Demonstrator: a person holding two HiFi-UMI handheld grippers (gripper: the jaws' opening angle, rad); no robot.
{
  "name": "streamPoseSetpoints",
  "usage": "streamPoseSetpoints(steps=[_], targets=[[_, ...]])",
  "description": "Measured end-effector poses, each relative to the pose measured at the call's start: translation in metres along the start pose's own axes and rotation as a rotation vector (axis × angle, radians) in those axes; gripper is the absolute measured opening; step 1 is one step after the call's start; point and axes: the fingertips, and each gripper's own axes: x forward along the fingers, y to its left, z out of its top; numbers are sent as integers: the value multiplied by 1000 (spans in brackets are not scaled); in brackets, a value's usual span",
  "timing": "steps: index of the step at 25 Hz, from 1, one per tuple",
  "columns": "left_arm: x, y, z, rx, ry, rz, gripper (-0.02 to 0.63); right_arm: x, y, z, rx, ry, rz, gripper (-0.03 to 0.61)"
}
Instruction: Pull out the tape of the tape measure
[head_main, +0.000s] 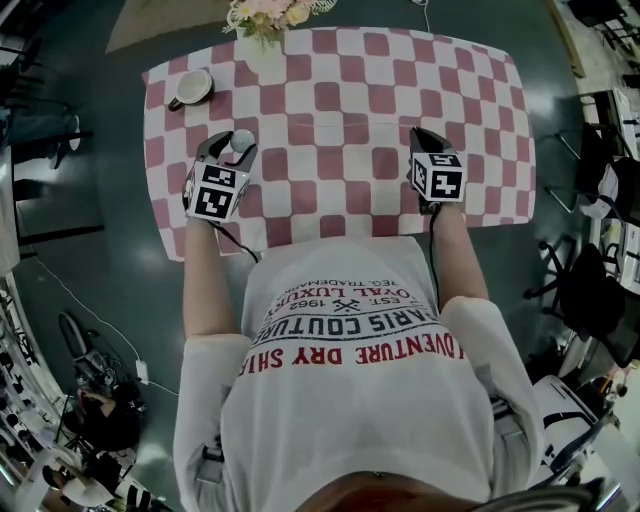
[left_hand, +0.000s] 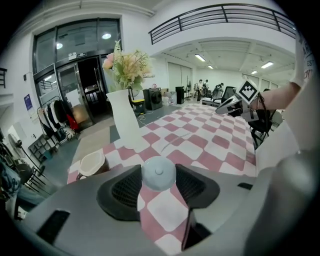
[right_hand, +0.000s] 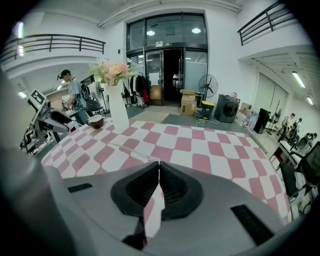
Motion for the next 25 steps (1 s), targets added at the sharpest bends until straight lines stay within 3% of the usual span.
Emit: streamPoseSetpoints(steps=[8,15,25], targets=[[21,-10,-28,-14,70,-43,230,15,19,-30,-44,80,-2,31],[44,-9,-58,-83,100,-30,230,33,22,-57,-58,167,9,31],[68,-11,-86,-104,172,-28,232,59,19,-90,-82,266,10,32]])
